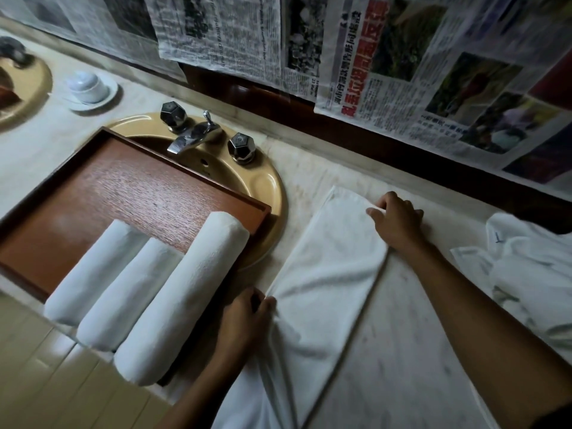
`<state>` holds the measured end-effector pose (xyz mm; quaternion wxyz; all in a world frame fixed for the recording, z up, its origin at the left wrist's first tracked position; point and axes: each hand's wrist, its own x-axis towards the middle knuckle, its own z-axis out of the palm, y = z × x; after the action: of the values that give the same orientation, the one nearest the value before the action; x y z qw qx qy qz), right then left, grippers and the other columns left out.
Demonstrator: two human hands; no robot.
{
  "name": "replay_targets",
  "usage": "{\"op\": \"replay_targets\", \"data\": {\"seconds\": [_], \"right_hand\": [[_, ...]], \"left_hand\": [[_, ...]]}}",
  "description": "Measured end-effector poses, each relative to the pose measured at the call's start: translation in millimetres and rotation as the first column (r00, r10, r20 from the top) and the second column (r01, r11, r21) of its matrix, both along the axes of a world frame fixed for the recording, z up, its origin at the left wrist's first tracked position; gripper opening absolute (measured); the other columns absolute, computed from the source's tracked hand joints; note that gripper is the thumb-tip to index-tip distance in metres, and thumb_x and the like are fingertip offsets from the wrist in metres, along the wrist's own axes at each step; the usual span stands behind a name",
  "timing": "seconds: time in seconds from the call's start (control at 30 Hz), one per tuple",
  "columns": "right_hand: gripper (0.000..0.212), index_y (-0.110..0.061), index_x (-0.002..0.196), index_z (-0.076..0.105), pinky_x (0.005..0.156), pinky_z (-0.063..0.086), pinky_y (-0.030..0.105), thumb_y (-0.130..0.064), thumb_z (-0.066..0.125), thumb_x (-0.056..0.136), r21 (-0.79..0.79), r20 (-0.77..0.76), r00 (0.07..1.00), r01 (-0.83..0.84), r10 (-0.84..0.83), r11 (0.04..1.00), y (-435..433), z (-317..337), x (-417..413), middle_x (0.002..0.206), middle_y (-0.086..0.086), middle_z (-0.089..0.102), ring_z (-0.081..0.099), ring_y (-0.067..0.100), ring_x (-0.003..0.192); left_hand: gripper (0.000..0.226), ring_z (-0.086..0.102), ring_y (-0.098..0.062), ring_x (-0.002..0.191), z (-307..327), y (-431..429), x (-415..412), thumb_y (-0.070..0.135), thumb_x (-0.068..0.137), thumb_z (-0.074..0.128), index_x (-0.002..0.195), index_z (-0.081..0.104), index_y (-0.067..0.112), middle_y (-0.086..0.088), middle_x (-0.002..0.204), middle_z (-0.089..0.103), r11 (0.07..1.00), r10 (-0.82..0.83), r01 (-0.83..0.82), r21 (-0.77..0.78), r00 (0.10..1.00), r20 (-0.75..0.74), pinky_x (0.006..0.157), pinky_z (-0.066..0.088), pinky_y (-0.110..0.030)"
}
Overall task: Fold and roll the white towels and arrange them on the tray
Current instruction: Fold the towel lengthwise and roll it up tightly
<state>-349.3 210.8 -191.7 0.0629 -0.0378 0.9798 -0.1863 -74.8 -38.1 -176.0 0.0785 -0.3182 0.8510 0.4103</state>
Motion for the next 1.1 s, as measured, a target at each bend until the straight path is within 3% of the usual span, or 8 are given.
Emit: {"op": "replay_targets", "data": {"seconds": [0.17, 0.3, 0.4, 0.53, 0.67, 0.8, 0.97, 1.1], "right_hand": [[0.030, -0.011, 0.096, 0.051, 0.073, 0.037, 0.035, -0.034, 0.071, 0.096, -0.299, -0.068, 0.997, 0.022, -0.045, 0.954, 2, 1, 2, 0.093, 0.005, 0.061, 0.060, 0.033, 0.092], [0.041, -0.017, 0.112, 0.057, 0.088, 0.038, 0.044, -0.043, 0.077, 0.088, -0.085, -0.259, 0.966, -0.033, 0.010, 0.996, -8, -10, 20, 0.118, 0.010, 0.056, 0.052, 0.037, 0.111], [0.043, -0.016, 0.125, 0.066, 0.104, 0.041, 0.050, -0.045, 0.069, 0.094, -0.009, -0.454, 0.830, -0.368, 0.324, 0.930, -36, -11, 49, 0.133, 0.012, 0.061, 0.054, 0.034, 0.125], [0.054, -0.027, 0.147, 0.053, 0.122, 0.019, 0.056, -0.053, 0.038, 0.102, 0.088, -0.204, 0.795, -0.566, 0.571, 0.820, -54, -28, 94, 0.161, -0.004, 0.041, 0.030, 0.017, 0.152], [0.059, -0.035, 0.159, 0.031, 0.125, 0.009, 0.053, -0.056, 0.025, 0.105, 0.145, -0.115, 0.798, -0.576, 0.592, 0.804, -46, -31, 81, 0.170, -0.012, 0.020, 0.011, 0.009, 0.157], [0.063, -0.037, 0.162, 0.020, 0.126, 0.003, 0.051, -0.061, 0.016, 0.105, 0.189, -0.078, 0.779, -0.602, 0.622, 0.776, -45, -29, 78, 0.171, -0.014, 0.010, 0.001, 0.008, 0.158], [0.064, -0.036, 0.163, 0.016, 0.126, 0.004, 0.054, -0.062, 0.011, 0.104, 0.195, -0.073, 0.779, -0.601, 0.623, 0.775, -43, -28, 76, 0.172, -0.014, 0.007, -0.001, 0.009, 0.158], [0.063, -0.035, 0.163, 0.017, 0.126, 0.007, 0.054, -0.059, 0.014, 0.105, 0.202, -0.095, 0.771, -0.604, 0.629, 0.771, -43, -28, 77, 0.172, -0.012, 0.010, 0.002, 0.010, 0.158]], "left_hand": [[0.025, 0.059, 0.000, 0.067, 1, 4, 1, 0.036, 0.094, 0.069, 0.078, 0.059, 0.020, 0.006, 0.070, 0.065, 1.000, 0.004, -0.004, -0.028, 1.000, -0.026, 0.061, 0.043, -0.024], [0.024, 0.060, -0.004, 0.069, 2, 5, 1, 0.037, 0.096, 0.068, 0.081, 0.058, 0.020, 0.006, 0.072, 0.065, 0.999, 0.006, -0.008, -0.034, 0.999, -0.037, 0.066, 0.046, -0.034], [0.024, 0.061, -0.004, 0.068, 3, 5, 2, 0.037, 0.096, 0.068, 0.081, 0.058, 0.021, 0.006, 0.072, 0.065, 1.000, 0.010, -0.011, -0.029, 0.999, -0.046, 0.066, 0.048, -0.035], [0.024, 0.059, -0.002, 0.067, 5, 7, -1, 0.036, 0.094, 0.069, 0.081, 0.059, 0.019, 0.006, 0.073, 0.065, 1.000, -0.006, 0.006, -0.023, 1.000, -0.001, 0.064, 0.045, -0.031], [0.017, 0.049, -0.008, 0.048, 15, 3, 5, 0.025, 0.093, 0.075, 0.085, 0.065, 0.014, 0.004, 0.060, 0.059, 0.829, 0.150, -0.227, 0.511, 0.971, 0.188, 0.047, 0.038, -0.021], [0.025, 0.052, -0.014, 0.057, 21, 3, 39, 0.032, 0.095, 0.072, 0.080, 0.067, 0.012, -0.002, 0.062, 0.059, 0.783, 0.129, -0.233, 0.576, 0.968, 0.216, 0.055, 0.041, -0.025], [0.027, 0.058, -0.005, 0.056, 16, 2, 54, 0.039, 0.091, 0.074, 0.075, 0.067, 0.019, 0.005, 0.063, 0.067, 0.974, 0.199, -0.194, 0.118, 0.979, -0.041, 0.053, 0.041, -0.024], [0.026, 0.059, -0.004, 0.068, 7, 7, 54, 0.039, 0.093, 0.071, 0.077, 0.063, 0.020, 0.006, 0.069, 0.065, 0.980, 0.180, -0.182, -0.077, 0.983, -0.034, 0.059, 0.040, -0.030]]}}
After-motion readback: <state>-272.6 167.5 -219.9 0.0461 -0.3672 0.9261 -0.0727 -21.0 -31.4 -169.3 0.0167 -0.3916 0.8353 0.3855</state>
